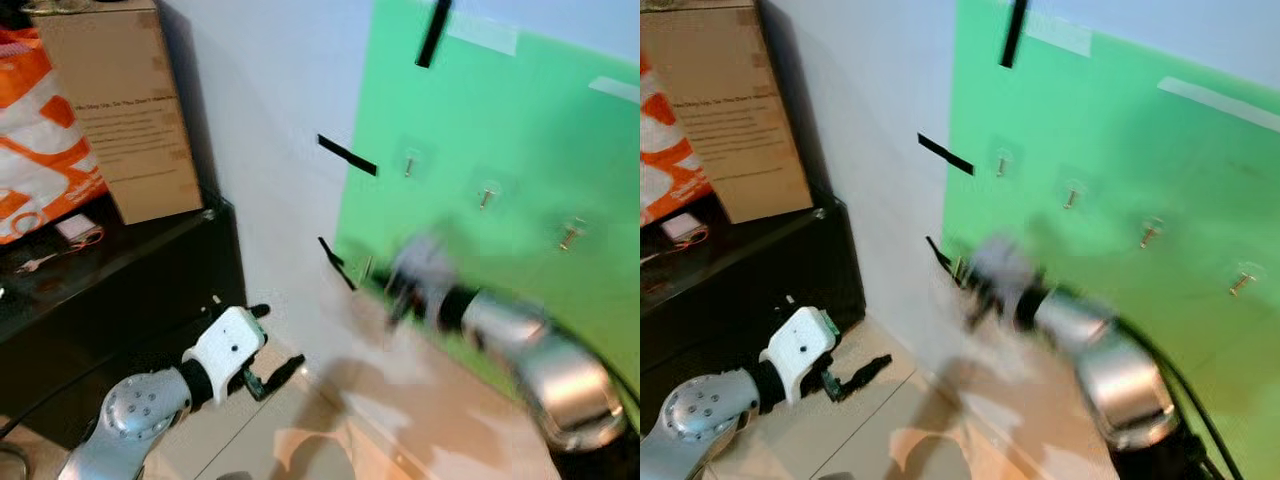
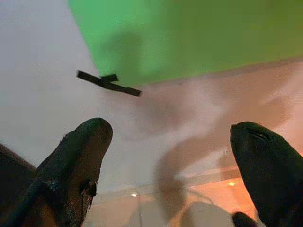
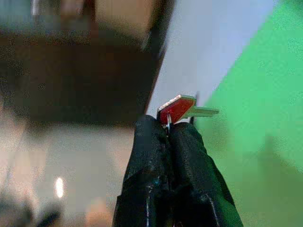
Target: Hang keys on a hook
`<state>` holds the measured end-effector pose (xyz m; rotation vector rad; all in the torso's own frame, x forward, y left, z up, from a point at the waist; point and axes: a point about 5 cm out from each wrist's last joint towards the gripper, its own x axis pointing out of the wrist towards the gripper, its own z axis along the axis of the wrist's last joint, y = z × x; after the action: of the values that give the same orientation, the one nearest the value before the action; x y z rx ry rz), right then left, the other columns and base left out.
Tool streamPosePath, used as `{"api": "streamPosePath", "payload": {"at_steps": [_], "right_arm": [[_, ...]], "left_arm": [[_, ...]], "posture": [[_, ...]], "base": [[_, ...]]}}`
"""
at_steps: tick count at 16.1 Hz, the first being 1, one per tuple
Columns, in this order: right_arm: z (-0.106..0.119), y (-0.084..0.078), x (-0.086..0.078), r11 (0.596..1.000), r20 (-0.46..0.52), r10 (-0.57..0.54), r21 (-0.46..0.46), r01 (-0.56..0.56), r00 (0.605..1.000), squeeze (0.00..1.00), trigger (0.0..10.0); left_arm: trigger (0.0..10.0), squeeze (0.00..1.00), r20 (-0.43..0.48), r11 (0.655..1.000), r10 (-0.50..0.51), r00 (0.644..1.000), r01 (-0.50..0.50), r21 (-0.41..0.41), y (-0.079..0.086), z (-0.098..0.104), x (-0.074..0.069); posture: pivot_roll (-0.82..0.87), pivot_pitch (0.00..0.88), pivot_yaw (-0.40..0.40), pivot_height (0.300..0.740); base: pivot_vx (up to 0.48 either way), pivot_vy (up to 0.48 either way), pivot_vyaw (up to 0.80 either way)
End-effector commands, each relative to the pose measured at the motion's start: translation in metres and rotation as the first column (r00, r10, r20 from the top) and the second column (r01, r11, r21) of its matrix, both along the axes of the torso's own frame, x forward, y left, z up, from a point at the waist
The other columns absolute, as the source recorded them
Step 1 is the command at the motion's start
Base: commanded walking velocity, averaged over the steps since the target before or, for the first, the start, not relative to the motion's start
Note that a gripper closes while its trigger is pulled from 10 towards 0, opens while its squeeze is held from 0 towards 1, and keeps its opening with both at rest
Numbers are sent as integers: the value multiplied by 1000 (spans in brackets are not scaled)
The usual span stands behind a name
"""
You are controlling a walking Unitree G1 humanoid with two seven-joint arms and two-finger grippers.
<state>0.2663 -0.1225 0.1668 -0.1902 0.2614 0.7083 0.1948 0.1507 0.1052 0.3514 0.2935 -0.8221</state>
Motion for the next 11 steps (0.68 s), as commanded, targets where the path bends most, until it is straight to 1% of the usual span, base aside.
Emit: {"api": "streamPosePath", "payload": {"at_steps": [1, 2, 4, 5, 7, 11], "right_arm": [[25, -1, 1, 992, 82, 14, 121, -24, 997, 0, 10000], [36, 0, 1, 983, 111, 33, 177, -52, 993, 0, 10000], [58, -2, 1, 950, 164, 48, 298, -96, 985, 0, 10000], [64, -3, 2, 939, 175, 50, 326, -106, 983, 0, 10000], [71, -4, 2, 927, 189, 61, 353, -126, 980, 0, 10000], [76, -3, 0, 911, 187, 77, 386, -145, 979, 0, 10000]], "left_arm": [[10000, 0, 22, 1000, -26, 999, 27, -17, -1, 8, -1], [10000, 0, 21, 999, -30, 999, 31, -19, -1, 8, -1], [10000, 0, 15, 999, -39, 999, 40, -22, -2, 9, -3], [10000, 0, 12, 999, -42, 999, 43, -24, -3, 9, -4], [10000, 0, 10, 999, -46, 999, 46, -26, -3, 10, -4], [10000, 0, 7, 999, -46, 999, 46, -25, -3, 11, -6]], "posture": [[17, 0, -55, 740], [17, 0, -55, 740], [17, 0, -58, 740], [17, 0, -59, 740], [19, 0, -61, 740], [19, 0, -64, 740]], "base": [[0, 0, 0], [0, 0, 0], [0, 0, 0], [0, 0, 0], [0, 0, 0], [0, 0, 0]]}}
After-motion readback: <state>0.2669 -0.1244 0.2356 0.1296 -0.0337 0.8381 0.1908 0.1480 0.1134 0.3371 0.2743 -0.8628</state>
